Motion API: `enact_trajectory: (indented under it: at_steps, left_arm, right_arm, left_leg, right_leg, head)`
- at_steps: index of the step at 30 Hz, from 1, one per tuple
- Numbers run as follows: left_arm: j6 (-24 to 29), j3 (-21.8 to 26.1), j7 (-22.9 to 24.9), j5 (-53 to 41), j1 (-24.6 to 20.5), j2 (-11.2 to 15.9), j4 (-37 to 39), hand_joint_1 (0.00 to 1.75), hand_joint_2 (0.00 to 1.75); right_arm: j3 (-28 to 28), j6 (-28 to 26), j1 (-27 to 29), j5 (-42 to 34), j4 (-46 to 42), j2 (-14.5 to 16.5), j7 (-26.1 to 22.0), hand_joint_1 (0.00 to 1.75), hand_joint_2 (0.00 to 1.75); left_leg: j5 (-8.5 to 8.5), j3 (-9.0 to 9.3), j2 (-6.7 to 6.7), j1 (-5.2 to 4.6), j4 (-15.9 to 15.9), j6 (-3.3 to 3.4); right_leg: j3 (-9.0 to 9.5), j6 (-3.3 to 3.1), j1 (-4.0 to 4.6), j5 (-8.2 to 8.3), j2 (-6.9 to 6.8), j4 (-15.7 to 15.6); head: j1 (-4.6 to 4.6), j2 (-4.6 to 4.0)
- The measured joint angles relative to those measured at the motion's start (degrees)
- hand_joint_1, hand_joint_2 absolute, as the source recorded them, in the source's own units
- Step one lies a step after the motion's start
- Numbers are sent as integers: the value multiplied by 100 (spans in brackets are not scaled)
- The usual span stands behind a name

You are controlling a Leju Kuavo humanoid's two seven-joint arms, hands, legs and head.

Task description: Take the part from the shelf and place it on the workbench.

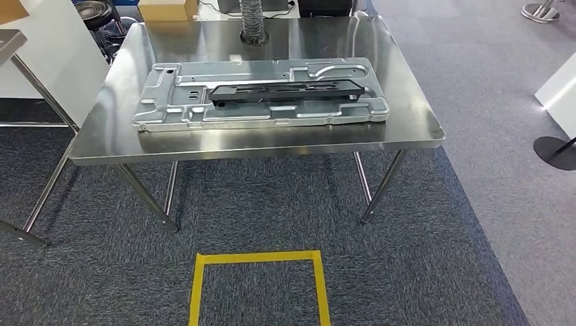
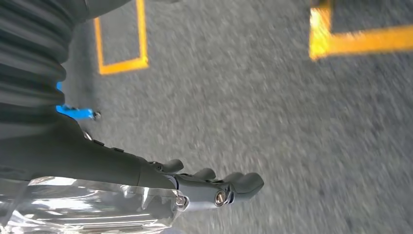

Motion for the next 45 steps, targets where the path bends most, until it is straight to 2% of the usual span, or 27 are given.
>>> enact_trajectory:
  at_steps: [2, 5, 6, 7, 8, 11, 12, 13, 16, 17, 18, 19, 21, 22, 23, 24, 26, 27, 29, 30, 32, 34, 36, 38, 40, 43, 45]
  left_arm:
    - [-50, -9, 26, -21, -5, 0, 1, 0, 0]
    - [-90, -38, 42, -46, -7, 3, 2, 0, 0]
    - [-94, -50, 42, -50, -6, 5, 2, 0, 0]
    - [-96, -62, 39, -54, -6, 8, 2, 0, 0]
    - [-97, -75, 36, -58, -7, 10, 2, 0, 0]
    - [-96, -98, 22, -62, -10, 19, 2, 0, 0]
    - [-96, -99, 20, -62, -11, 20, 2, 0, 0]
    - [-94, -104, 17, -62, -15, 19, 1, 0, 0]
    - [-82, -127, -15, -79, -18, 60, 1, 0, 0]
    - [-77, -130, -23, -89, -11, 85, 2, 0, 0]
    - [-74, -131, -25, -100, -3, 104, 3, 0, 0]
    - [-70, -133, -24, -104, 10, 119, 4, 0, 0]
    - [-65, -135, -23, -107, 25, 128, 4, 0, 0]
    - [-63, -136, -22, -107, 29, 131, 4, 0, 0]
    - [-65, -136, -22, -106, 28, 133, 4, 0, 0]
    - [-67, -136, -20, -105, 25, 133, 4, 0, 0]
    - [-73, -137, -12, -105, 18, 131, 4, 0, 0]
    - [-74, -138, -4, -105, 8, 130, 3, 0, 0]
    - [-64, -140, 15, -105, -22, 129, 1, 0, 0]
    - [-48, -141, 22, -106, -32, 128, -1, 0, 0]
    - [11, -144, 33, -109, -17, 116, 1, 0, 0]
    - [104, -155, 46, -126, -1, 96, 3, 0, 0]
    - [190, -175, 61, -148, 9, 87, 4, 0, 0]
    - [247, -201, 75, -159, 19, 85, 4, 0, 0]
    - [329, -232, 118, -182, 17, 79, 4, 0, 0]
    - [456, -271, 212, -218, -4, 75, 3, 0, 0]
    - [503, -279, 272, -220, -16, 84, 2, 0, 0]
  right_arm:
    - [-7, 483, -3, -61, 13, -1, 247, 0, 175]
    - [-40, 1037, -2, -185, 32, 16, 472, 0, 175]
    - [-52, 1120, -4, -211, 39, 29, 491, 0, 175]
    - [-63, 1168, -8, -230, 45, 44, 485, 0, 175]
    - [-73, 1195, -15, -244, 47, 56, 456, 0, 175]
    - [-88, 1228, -35, -272, 48, 67, 378, 0, 175]
    - [-89, 1229, -37, -273, 48, 67, 372, 0, 175]
    - [-93, 1230, -50, -277, 46, 67, 354, 0, 175]
    - [-124, 1262, -128, -298, 45, 110, 276, 0, 175]
    - [-135, 1288, -142, -303, 49, 136, 282, 0, 175]
    - [-141, 1312, -144, -301, 53, 155, 302, 0, 175]
    - [-146, 1333, -141, -295, 56, 171, 335, 0, 175]
    - [-151, 1370, -134, -279, 56, 187, 386, 0, 175]
    - [-152, 1394, -128, -275, 56, 194, 403, 0, 175]
    - [-154, 1421, -125, -273, 56, 197, 418, 0, 175]
    - [-156, 1449, -124, -274, 56, 198, 435, 0, 175]
    - [-163, 1508, -125, -284, 56, 198, 471, 0, 175]
    - [-167, 1532, -130, -293, 56, 198, 473, 0, 175]
    - [-180, 1585, -137, -310, 55, 198, 420, 0, 175]
    - [-189, 1614, -139, -319, 54, 198, 370, 0, 175]
    - [-211, 1669, -127, -334, 54, 194, 254, 0, 175]
    - [-234, 1670, -109, -343, 54, 189, 145, 0, 87]
    - [-253, 1640, -92, -345, 54, 187, 64, 0, 87]
    - [-270, 1628, -84, -357, 54, 187, 38, 0, 175]
    - [-280, 1628, -88, -368, 54, 184, 61, 0, 175]
    - [-281, 1646, -117, -358, 55, 179, 149, 0, 175]
    - [-280, 1656, -135, -337, 56, 185, 259, 0, 175]
  left_leg:
    - [117, -115, 30, 9, -5, 106]
    - [329, -370, 56, 2, -4, 195]
    - [403, -466, 59, -8, 5, 200]
    - [479, -570, 59, -19, 20, 199]
    - [550, -675, 60, -29, 38, 193]
    - [679, -873, 59, -51, 74, 179]
    - [688, -886, 59, -53, 76, 179]
    - [717, -910, 58, -54, 79, 172]
    - [984, -1049, 69, -57, 59, 66]
    - [1004, -1094, 66, -52, 66, 21]
    - [889, -1142, 58, -41, 134, -16]
    - [632, -1202, 48, -31, 318, -49]
    - [-26, -1335, 39, -1, 987, -110]
    - [-216, -1371, 39, 9, 1360, -137]
    - [-239, -1360, 39, 16, 1644, -157]
    - [-117, -1278, 39, 21, 1781, -169]
    - [225, -835, 38, 33, 1482, -162]
    - [235, -484, 37, 29, 1068, -147]
    - [-24, 72, 30, 13, 222, -80]
    - [-133, 186, 28, -3, -18, -39]
    - [-92, 137, 46, -9, -107, 52]
    - [45, 23, 74, 4, -120, 122]
    - [180, -139, 85, 8, -116, 160]
    - [310, -316, 87, 3, -105, 163]
    - [418, -462, 86, 3, -86, 142]
    - [496, -607, 78, -43, 11, 110]
    - [517, -676, 71, -91, 85, 89]
  right_leg:
    - [-87, 68, -18, -201, 16, 136]
    - [-339, 135, -43, -1048, 33, 1055]
    - [-382, 143, -45, -1190, 34, 1388]
    - [-359, 140, -45, -1179, 34, 1596]
    - [-249, 125, -43, -1040, 35, 1616]
    - [153, 66, -32, -637, 38, 1245]
    - [199, 59, -30, -614, 39, 1187]
    - [395, 25, -14, -648, 41, 940]
    - [1195, -128, 70, -801, 48, -297]
    - [1230, -168, 76, -773, 35, -468]
    - [1150, -214, 71, -685, 22, -465]
    - [1071, -249, 61, -599, 6, -475]
    - [877, -289, 67, -442, -8, -457]
    - [762, -288, 71, -365, -10, -434]
    - [633, -282, 72, -292, -13, -396]
    - [492, -271, 71, -225, -15, -342]
    - [206, -238, 65, -112, -16, -200]
    - [85, -216, 71, -67, -13, -123]
    - [-76, -157, 81, 22, -16, -14]
    - [-115, -123, 80, 76, -19, 1]
    - [-165, -50, 59, 160, -16, 1]
    - [-295, 25, 34, -78, 15, 250]
    - [-530, 80, 3, -623, 37, 933]
    - [-622, 109, -20, -999, 39, 1535]
    - [-271, 108, -36, -970, 39, 1344]
    - [700, 83, -67, -737, 58, 88]
    - [922, 47, -79, -751, 74, -246]
  head:
    - [8, -1]
    - [26, 0]
    - [26, 1]
    - [25, 1]
    - [26, 1]
    - [26, 1]
    - [25, 1]
    - [23, 1]
    - [36, 1]
    - [43, 1]
    - [38, 1]
    - [27, 1]
    - [6, 1]
    - [4, 1]
    - [5, 0]
    - [4, 0]
    - [2, 1]
    - [1, 1]
    - [8, 1]
    - [10, 1]
    - [9, 1]
    - [17, 1]
    - [36, 0]
    - [42, 0]
    - [43, 0]
    - [48, 1]
    - [20, 1]
